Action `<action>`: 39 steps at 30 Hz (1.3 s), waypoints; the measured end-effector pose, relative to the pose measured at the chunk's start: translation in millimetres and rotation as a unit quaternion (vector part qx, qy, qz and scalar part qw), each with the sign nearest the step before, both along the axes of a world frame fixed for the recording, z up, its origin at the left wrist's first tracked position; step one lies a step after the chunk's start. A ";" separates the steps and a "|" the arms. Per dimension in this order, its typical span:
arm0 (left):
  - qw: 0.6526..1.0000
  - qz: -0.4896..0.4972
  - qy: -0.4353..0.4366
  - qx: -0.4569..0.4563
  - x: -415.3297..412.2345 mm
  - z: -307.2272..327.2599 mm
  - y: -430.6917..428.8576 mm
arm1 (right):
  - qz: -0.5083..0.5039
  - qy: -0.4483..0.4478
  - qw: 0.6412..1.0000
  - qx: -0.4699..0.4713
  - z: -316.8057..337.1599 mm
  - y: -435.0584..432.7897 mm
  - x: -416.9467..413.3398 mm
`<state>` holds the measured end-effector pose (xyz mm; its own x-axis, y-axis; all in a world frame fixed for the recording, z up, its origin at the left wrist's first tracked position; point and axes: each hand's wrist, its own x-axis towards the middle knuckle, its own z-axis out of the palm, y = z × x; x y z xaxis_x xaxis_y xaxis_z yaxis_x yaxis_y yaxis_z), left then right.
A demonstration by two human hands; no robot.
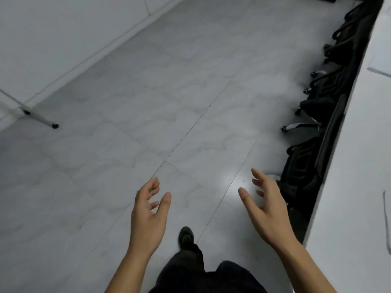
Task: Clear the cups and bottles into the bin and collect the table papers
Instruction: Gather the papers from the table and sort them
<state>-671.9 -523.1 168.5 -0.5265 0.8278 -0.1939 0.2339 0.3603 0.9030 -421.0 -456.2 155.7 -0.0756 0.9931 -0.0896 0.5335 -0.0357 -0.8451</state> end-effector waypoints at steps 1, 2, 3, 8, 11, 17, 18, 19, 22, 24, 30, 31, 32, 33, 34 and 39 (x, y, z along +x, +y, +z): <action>0.999 -0.032 0.001 0.005 -5.8 4.6 36.1 | -0.028 0.003 1.000 0.005 6.9 21.2 -4.1; 0.998 -0.068 0.002 0.010 -9.6 9.3 72.4 | -0.058 0.005 0.998 0.008 12.3 41.5 -5.3; 0.994 -0.104 0.003 0.014 -10.9 13.9 108.3 | -0.089 0.005 0.996 0.008 16.6 60.0 -4.7; 0.968 -0.249 0.008 0.028 9.6 29.6 264.7 | -0.240 0.032 0.970 0.001 19.5 136.3 14.5; 0.953 -0.304 0.010 0.018 34.2 14.9 352.7 | -0.315 0.051 0.948 -0.008 1.5 190.8 29.5; 0.937 -0.349 0.006 0.000 87.4 5.6 523.4 | -0.374 0.067 0.924 -0.028 -20.2 344.5 61.1; 0.936 -0.353 0.006 0.007 93.3 12.3 551.0 | -0.372 0.066 0.926 -0.024 -15.2 374.6 65.3; 0.934 -0.356 0.011 0.016 99.1 18.8 579.9 | -0.368 0.063 0.928 -0.019 -8.7 406.3 70.1; 0.934 -0.357 0.014 0.027 111.7 30.4 666.6 | -0.345 0.050 0.937 -0.010 8.7 496.8 87.0; 0.938 -0.346 0.003 0.026 119.8 31.0 717.4 | -0.332 0.044 0.942 -0.009 14.9 548.8 100.6; 0.938 -0.345 -0.017 0.012 168.0 -0.9 878.2 | -0.350 0.019 0.936 -0.017 -8.9 705.5 149.6; 0.935 -0.355 -0.019 0.010 180.4 -7.7 910.1 | -0.357 0.016 0.934 -0.018 -14.5 734.3 159.0; 0.930 -0.368 -0.020 0.008 193.5 -13.0 942.3 | -0.364 0.012 0.931 -0.021 -18.2 762.3 168.5; 0.923 -0.384 -0.021 0.006 207.5 -16.2 976.0 | -0.375 0.009 0.927 -0.024 -19.7 790.4 178.7; 0.915 -0.403 -0.022 0.005 222.9 -15.9 1009.8 | -0.388 0.009 0.921 -0.026 -18.7 816.9 189.6; 0.863 -0.505 -0.018 0.024 321.1 14.1 1163.8 | -0.478 0.018 0.878 0.003 7.2 921.5 253.8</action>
<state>-350.8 640.6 182.6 0.4731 0.8687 -0.1469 0.3775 -0.0493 0.9247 -167.2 465.3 162.9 0.7899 0.6051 -0.0995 0.2352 -0.4487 -0.8622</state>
